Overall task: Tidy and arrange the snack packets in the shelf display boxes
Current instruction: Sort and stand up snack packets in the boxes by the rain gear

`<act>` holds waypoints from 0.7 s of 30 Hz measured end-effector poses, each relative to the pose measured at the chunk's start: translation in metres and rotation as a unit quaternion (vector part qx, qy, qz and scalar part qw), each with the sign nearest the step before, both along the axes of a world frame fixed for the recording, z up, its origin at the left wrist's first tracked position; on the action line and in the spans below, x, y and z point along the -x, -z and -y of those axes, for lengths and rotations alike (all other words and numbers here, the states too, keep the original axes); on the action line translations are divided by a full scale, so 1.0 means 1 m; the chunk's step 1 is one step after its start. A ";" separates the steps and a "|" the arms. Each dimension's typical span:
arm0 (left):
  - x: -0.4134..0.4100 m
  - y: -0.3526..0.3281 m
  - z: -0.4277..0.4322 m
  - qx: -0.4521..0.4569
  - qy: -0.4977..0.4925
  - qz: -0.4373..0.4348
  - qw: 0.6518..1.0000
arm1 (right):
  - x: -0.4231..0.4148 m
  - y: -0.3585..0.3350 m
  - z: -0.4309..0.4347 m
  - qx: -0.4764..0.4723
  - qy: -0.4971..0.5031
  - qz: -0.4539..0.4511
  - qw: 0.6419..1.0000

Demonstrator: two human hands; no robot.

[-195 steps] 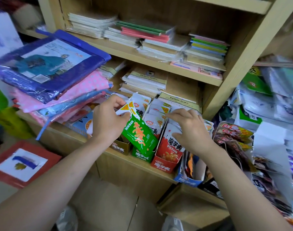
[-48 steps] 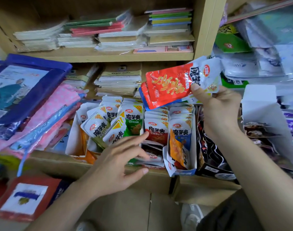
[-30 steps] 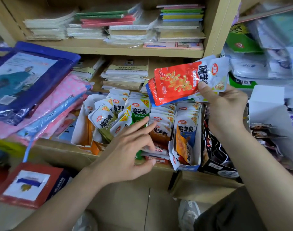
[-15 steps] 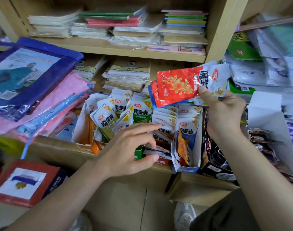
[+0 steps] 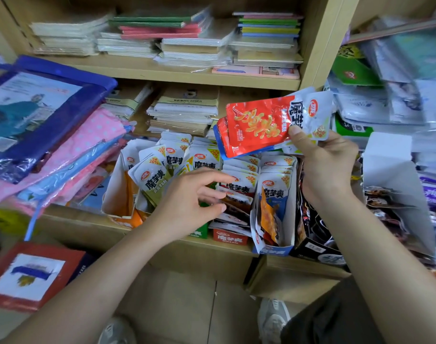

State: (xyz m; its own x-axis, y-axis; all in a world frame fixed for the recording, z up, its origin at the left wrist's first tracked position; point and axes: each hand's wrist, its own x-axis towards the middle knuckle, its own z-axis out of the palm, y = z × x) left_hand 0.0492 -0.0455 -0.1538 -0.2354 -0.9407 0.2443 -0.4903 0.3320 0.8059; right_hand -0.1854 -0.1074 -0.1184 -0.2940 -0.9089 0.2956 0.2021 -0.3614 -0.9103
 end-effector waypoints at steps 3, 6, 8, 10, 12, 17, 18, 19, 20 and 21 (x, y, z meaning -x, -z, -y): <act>0.003 0.005 0.006 0.000 -0.039 0.044 0.998 | -0.001 -0.001 -0.001 0.008 0.001 0.002 1.000; 0.005 0.007 0.009 0.046 -0.061 0.069 0.995 | -0.003 -0.002 -0.001 0.013 0.004 -0.001 1.000; 0.006 0.003 0.008 0.095 -0.080 0.048 0.991 | -0.005 -0.001 0.000 0.015 0.005 -0.002 1.000; 0.004 -0.002 0.005 0.138 -0.116 0.008 0.984 | -0.008 0.000 0.000 0.016 0.005 0.001 1.000; 0.001 -0.007 0.000 0.184 -0.165 0.010 0.969 | -0.011 -0.001 0.000 0.021 -0.001 0.005 1.000; -0.019 -0.010 -0.010 0.221 -0.236 -0.039 0.945 | -0.026 -0.004 -0.001 0.038 -0.014 0.015 0.999; -0.025 -0.012 -0.013 0.209 -0.247 -0.070 0.944 | -0.029 -0.004 -0.001 0.039 -0.016 0.016 0.999; -0.032 -0.015 -0.016 0.199 -0.259 -0.098 0.940 | -0.032 -0.004 -0.001 0.038 -0.018 0.017 0.999; -0.040 -0.019 -0.019 0.198 -0.274 -0.117 0.934 | -0.035 -0.004 -0.001 0.037 -0.019 0.017 0.999; -0.052 -0.024 -0.022 0.203 -0.294 -0.134 0.924 | -0.038 -0.004 -0.001 0.035 -0.021 0.016 0.999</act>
State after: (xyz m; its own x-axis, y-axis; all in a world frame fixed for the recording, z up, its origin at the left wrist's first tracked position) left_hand 0.1010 -0.0230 -0.1298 0.4081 -0.7050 0.5800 -0.4826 0.3727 0.7926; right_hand -0.1476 -0.1062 -0.1144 -0.2668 -0.8979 0.3501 0.2472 -0.4148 -0.8757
